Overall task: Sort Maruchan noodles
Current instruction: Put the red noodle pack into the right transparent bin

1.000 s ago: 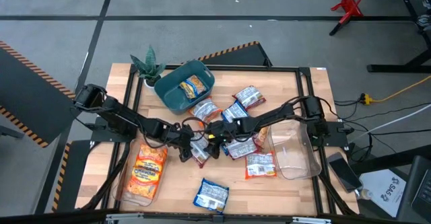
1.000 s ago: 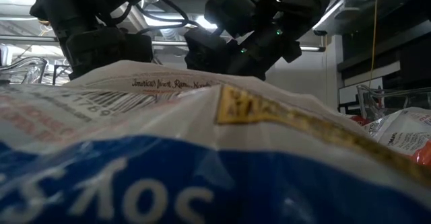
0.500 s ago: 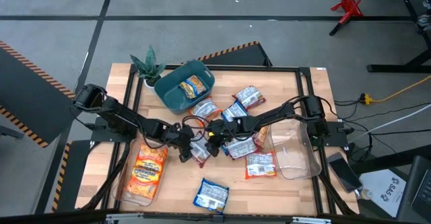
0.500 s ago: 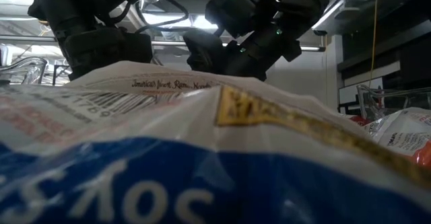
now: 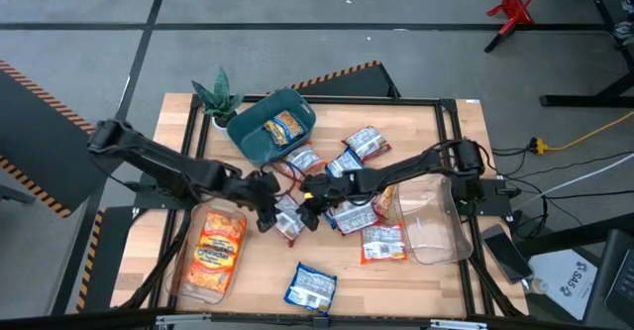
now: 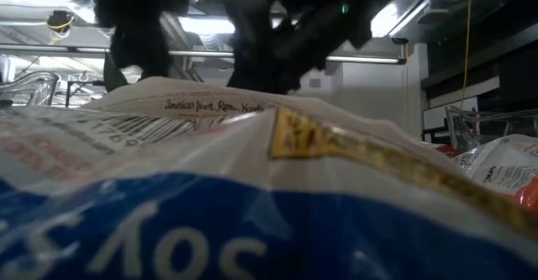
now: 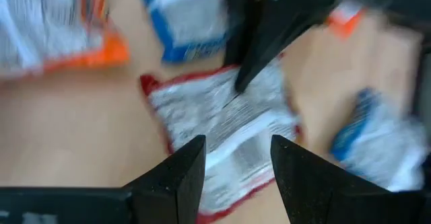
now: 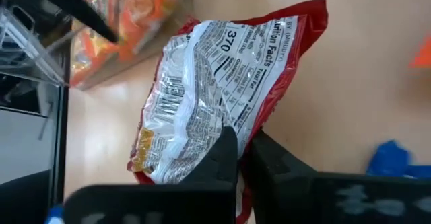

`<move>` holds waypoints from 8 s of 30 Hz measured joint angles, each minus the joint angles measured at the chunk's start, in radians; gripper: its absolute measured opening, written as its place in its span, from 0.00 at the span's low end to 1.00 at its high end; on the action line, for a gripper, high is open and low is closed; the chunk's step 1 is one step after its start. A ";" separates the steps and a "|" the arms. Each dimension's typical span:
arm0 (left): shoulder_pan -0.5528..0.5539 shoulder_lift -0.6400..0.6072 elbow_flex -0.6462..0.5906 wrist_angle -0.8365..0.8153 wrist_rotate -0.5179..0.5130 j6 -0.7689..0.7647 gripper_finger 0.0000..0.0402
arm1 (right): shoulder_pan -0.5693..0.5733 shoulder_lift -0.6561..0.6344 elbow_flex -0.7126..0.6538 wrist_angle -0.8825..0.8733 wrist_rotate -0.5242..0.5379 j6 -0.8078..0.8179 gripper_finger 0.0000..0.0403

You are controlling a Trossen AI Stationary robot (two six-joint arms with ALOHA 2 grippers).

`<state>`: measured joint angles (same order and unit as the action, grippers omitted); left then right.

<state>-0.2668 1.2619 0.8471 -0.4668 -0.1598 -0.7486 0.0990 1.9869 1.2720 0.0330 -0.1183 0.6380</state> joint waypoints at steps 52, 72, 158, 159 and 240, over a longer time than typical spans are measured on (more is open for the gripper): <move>-0.106 -0.182 0.073 -0.004 -0.175 0.022 0.41 | 0.519 -0.555 0.143 -1.604 0.121 0.965 0.00; -0.150 -0.160 0.073 0.012 -0.175 0.019 0.41 | 0.468 -0.822 0.100 -1.602 0.180 1.016 0.00; -0.028 0.415 0.038 0.724 -0.022 0.553 0.41 | 0.470 -0.410 -0.016 -0.804 0.602 -0.115 0.45; -0.010 0.440 0.038 0.754 -0.018 0.569 0.41 | 0.470 -0.398 -0.017 -0.813 0.595 -0.140 0.45; -0.063 0.102 0.040 0.619 0.230 0.343 0.41 | 0.455 -0.427 0.375 -1.601 0.243 0.490 0.20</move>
<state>-0.3296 1.3636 0.8871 0.1521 0.0700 -0.4052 0.5537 1.5599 1.6467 -1.5681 0.1252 1.1278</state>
